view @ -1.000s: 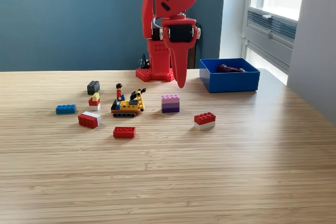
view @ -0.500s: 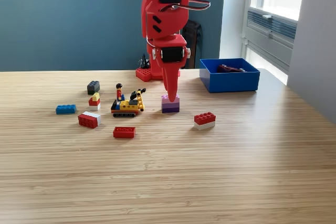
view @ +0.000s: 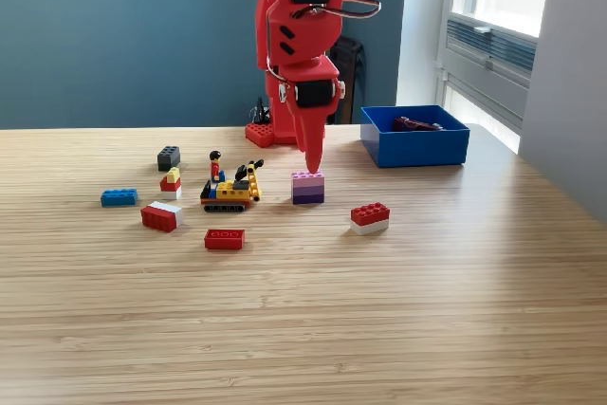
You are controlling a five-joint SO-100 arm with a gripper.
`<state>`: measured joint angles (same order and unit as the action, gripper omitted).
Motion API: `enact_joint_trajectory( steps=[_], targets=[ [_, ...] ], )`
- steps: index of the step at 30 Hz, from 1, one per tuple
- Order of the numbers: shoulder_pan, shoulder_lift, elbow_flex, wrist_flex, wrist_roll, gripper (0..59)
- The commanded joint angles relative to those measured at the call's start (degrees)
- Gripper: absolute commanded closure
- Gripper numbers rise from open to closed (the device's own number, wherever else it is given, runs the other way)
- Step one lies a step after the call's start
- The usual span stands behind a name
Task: Grasp a lego block and put it in the bin.
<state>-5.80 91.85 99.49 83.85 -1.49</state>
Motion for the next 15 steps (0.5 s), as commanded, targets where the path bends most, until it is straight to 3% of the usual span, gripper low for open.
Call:
enact_joint_trajectory(
  steps=[1, 15],
  targets=[
    [-0.3, 5.4, 3.0, -4.3, -1.6, 35.0],
    [-0.2, 4.8, 13.4, -20.4, -5.9, 35.6]
  ],
)
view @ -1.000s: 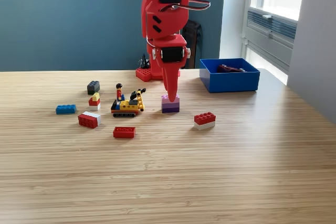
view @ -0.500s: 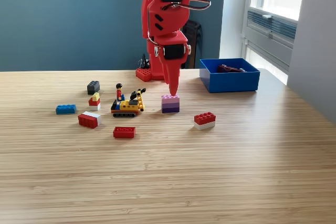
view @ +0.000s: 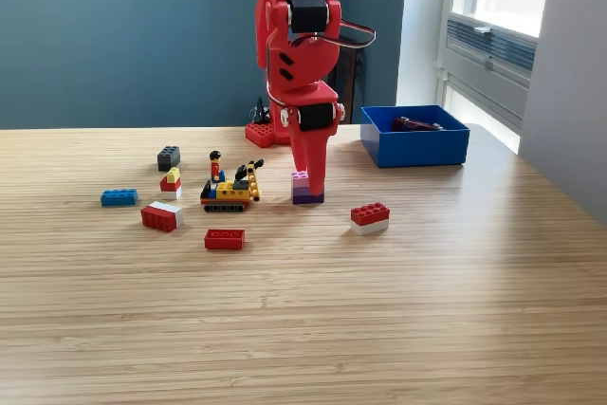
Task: Grasp a lego block and put it in the bin.
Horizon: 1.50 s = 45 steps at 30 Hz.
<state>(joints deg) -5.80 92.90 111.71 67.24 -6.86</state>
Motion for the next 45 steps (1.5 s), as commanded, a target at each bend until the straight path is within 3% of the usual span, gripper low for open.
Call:
enact_joint_trajectory(
  steps=[1, 7, 12, 15, 21, 26, 38, 41, 45],
  targets=[
    [-0.2, 3.8, 1.9, -5.0, -0.6, 36.9],
    [-0.3, 3.8, 6.4, -11.0, -1.8, 41.9],
    [-0.3, 3.8, 6.4, -12.0, -0.5, 53.8],
    [-0.4, 3.8, 5.3, -11.9, 0.3, 57.8],
    [-1.1, 3.8, 1.7, -10.6, 1.0, 58.6],
    [-5.1, 4.6, -2.4, -4.6, 2.0, 58.6],
    [-24.0, 4.7, -29.8, 24.6, 13.0, 58.6],
    [-31.5, 4.7, -30.6, 28.7, 17.0, 58.6],
    [-41.1, 4.7, -27.4, 29.2, 21.8, 58.6]
  ],
)
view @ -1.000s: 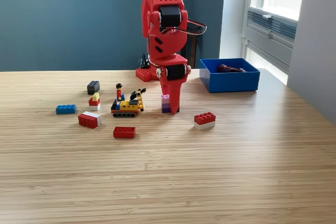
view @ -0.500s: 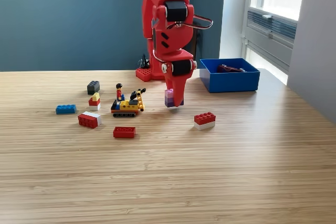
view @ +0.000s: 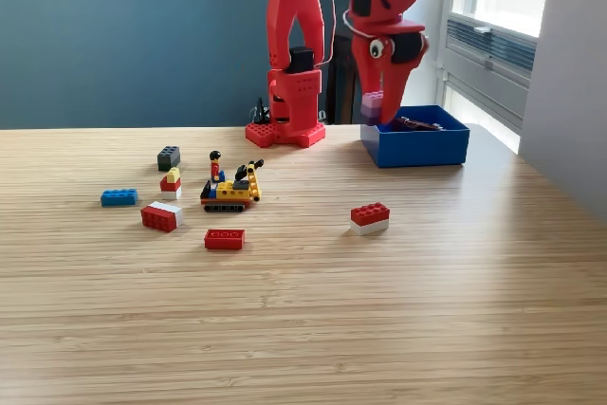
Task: Grasp a lego block and put it in the bin.
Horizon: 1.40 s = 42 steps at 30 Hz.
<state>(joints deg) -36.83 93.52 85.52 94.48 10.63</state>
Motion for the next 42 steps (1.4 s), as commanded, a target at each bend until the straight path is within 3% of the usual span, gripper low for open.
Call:
enact_joint_trajectory(
  steps=[1, 7, 20, 25, 28, 35, 42],
  targets=[
    [-12.3, 4.0, -0.7, 1.9, 5.4, 58.6],
    [-23.6, 4.0, -0.6, 3.0, 8.7, 58.6],
    [-33.5, 3.0, -5.3, 3.9, 4.0, 57.9],
    [-33.8, 3.0, -5.6, 3.9, 1.2, 33.8],
    [-33.9, 3.0, -5.6, 3.9, 0.7, 27.4],
    [-30.9, 2.9, -8.4, 3.9, 1.6, 28.0],
    [-10.6, 2.8, -19.7, 3.6, 4.0, 29.3]
  ],
)
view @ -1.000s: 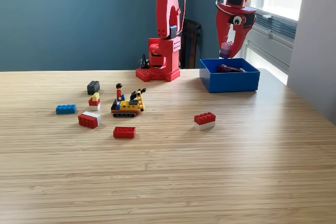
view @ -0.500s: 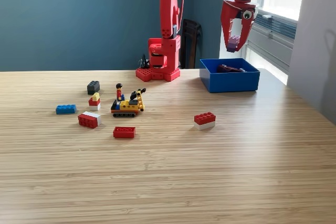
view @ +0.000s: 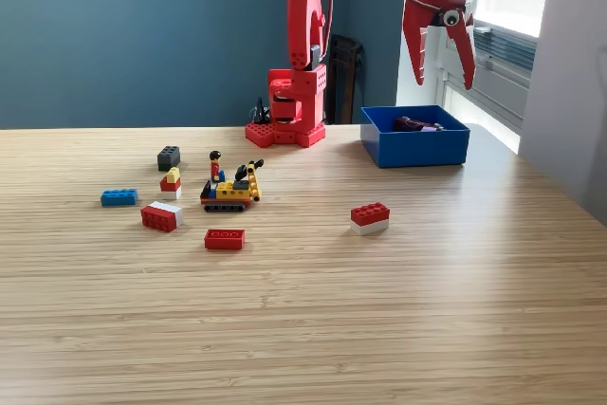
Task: Grasp a lego block and put it in the bin.
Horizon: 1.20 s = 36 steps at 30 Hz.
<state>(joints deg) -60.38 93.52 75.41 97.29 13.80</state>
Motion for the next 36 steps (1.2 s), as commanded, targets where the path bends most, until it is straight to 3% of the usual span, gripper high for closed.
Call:
enact_joint_trajectory(
  steps=[1, 14, 23, 36],
  targets=[
    [16.2, 2.8, -10.7, 0.8, 0.4, 29.0],
    [42.5, -0.8, -13.0, 0.6, -3.9, 30.6],
    [47.4, -7.7, -17.5, 1.0, -4.7, 30.3],
    [50.8, -8.3, -18.5, 0.8, -7.1, 29.1]
  ],
)
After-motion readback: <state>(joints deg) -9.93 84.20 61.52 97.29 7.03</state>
